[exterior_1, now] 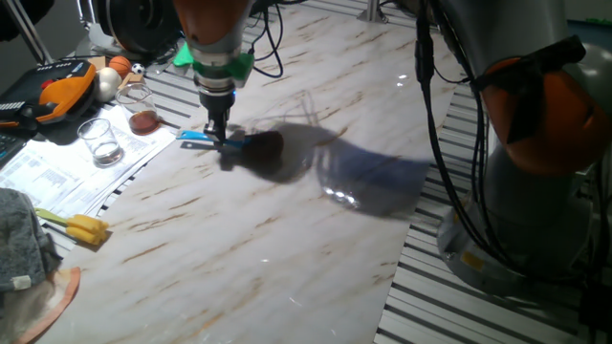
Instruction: Scrub the table with a brush
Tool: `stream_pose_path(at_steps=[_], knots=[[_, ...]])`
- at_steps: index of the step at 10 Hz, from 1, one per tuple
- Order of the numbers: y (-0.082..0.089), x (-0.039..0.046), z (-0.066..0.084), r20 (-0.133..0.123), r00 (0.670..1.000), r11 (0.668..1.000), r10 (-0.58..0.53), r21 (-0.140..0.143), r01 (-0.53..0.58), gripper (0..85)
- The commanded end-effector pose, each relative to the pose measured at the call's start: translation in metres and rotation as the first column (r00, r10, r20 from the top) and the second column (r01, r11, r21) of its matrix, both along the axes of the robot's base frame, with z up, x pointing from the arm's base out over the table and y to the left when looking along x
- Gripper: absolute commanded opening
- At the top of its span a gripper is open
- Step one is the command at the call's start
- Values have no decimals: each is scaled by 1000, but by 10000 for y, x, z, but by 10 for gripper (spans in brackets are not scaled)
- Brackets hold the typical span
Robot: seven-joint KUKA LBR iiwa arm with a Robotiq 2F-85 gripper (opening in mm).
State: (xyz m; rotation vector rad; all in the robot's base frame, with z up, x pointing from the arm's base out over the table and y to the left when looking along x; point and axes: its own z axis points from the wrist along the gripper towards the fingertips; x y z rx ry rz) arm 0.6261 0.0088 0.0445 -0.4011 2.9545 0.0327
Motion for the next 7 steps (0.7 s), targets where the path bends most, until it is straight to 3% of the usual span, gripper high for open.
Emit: stream_pose_path(at_steps=[1,4,5,7], knots=[[43,-15,12,0,1000,1000,-9,-2,9,0],[258,-23,47,-9,999,999,-49,-5,49,0],[366,-25,40,-4,998,998,-66,-18,66,0],[387,-15,23,1,998,997,-69,-32,69,0]])
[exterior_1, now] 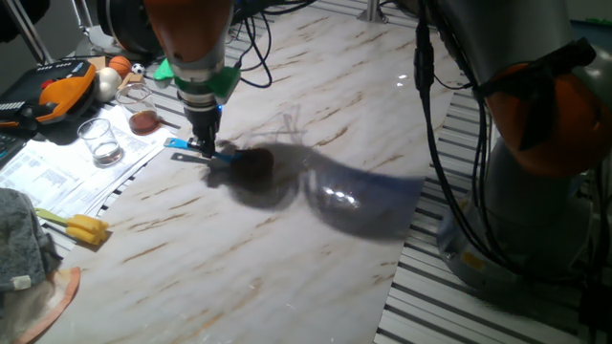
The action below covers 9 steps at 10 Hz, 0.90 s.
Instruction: Scrub the table with a brush
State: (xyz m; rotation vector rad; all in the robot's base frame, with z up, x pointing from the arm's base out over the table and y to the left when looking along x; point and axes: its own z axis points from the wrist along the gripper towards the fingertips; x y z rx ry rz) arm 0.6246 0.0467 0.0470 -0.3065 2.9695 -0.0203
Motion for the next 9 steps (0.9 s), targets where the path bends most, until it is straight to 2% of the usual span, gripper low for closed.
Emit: stream_pose_path(at_steps=[1,3,6,7,9], knots=[[-51,2,4,0,1000,1000,8,0,-8,0],[-213,13,1,3,999,999,37,1,-37,0],[-444,101,-82,19,995,995,97,7,-97,0],[-484,143,-110,19,993,993,118,5,-118,0],[-457,211,-151,20,992,992,124,16,-124,0]])
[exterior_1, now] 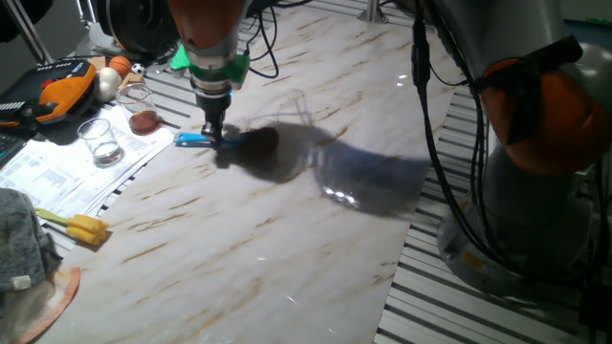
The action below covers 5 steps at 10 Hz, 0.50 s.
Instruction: Scrub the table with a brush
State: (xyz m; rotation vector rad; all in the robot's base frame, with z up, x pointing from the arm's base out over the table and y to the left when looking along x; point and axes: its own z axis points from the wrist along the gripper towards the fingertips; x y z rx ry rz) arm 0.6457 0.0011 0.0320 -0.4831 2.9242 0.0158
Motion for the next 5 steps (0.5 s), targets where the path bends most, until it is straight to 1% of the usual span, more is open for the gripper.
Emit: stream_pose_path(at_steps=[1,3,5], knots=[[35,6,13,-2,1000,1000,-6,2,6,0],[145,-70,84,-14,999,999,-38,5,38,0],[367,-183,130,-24,996,996,-90,8,90,0]])
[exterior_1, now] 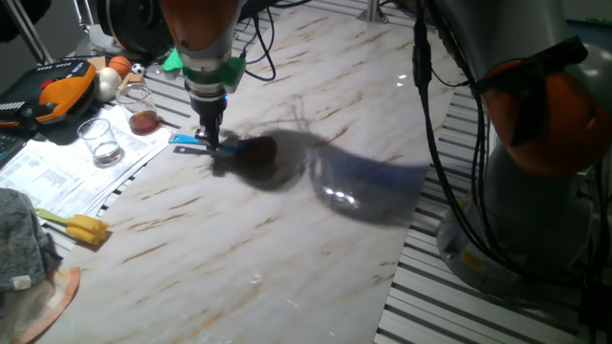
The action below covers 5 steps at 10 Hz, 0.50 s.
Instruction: Scrub the table with a brush
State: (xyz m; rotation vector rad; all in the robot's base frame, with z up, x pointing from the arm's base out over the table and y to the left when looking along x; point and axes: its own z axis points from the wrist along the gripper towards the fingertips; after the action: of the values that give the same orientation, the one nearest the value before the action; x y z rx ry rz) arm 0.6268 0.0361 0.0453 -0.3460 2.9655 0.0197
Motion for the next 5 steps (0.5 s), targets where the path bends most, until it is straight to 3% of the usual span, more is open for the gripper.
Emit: stream_pose_path(at_steps=[1,5], knots=[[128,-26,10,-3,1000,1000,-19,-7,19,0],[541,-43,42,6,995,994,-104,-36,104,0]])
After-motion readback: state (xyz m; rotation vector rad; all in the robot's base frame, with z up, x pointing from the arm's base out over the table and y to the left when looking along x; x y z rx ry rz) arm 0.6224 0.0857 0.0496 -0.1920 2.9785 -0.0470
